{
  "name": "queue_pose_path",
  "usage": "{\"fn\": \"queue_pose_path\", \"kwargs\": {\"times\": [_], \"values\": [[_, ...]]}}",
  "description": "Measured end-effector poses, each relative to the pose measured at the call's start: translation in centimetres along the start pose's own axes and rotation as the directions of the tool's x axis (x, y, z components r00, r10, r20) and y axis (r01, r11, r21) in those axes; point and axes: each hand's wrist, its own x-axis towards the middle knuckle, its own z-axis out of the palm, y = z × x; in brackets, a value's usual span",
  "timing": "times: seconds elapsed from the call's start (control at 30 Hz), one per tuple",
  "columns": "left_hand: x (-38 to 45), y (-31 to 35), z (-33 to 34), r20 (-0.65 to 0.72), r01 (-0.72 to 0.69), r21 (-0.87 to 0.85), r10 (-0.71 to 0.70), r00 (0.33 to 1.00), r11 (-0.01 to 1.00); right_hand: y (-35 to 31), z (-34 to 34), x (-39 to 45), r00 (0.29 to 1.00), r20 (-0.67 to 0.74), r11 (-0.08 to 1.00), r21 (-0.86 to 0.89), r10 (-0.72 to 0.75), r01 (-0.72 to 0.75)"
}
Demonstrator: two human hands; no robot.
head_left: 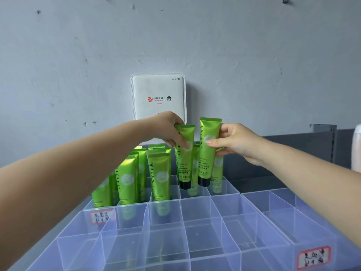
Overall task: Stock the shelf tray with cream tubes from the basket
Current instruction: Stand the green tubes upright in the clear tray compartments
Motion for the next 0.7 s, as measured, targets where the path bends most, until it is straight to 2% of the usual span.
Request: {"fn": "queue_pose_path", "kwargs": {"times": [0.2,0.47,0.7], "values": [[1.0,-0.6,0.6,0.045,-0.035,0.174,0.028,0.999,0.984,0.5,0.8,0.8,0.998,0.056,0.998,-0.054,0.033,-0.029],[1.0,-0.7,1.9,0.140,-0.092,0.440,0.034,0.990,0.893,2.0,2.1,0.5,0.967,0.220,0.979,-0.186,0.130,-0.089],[0.8,-0.2,1.8,0.168,-0.084,0.463,0.005,0.986,0.882,2.1,2.3,0.0,0.952,0.272,0.966,-0.249,0.143,-0.074]]}}
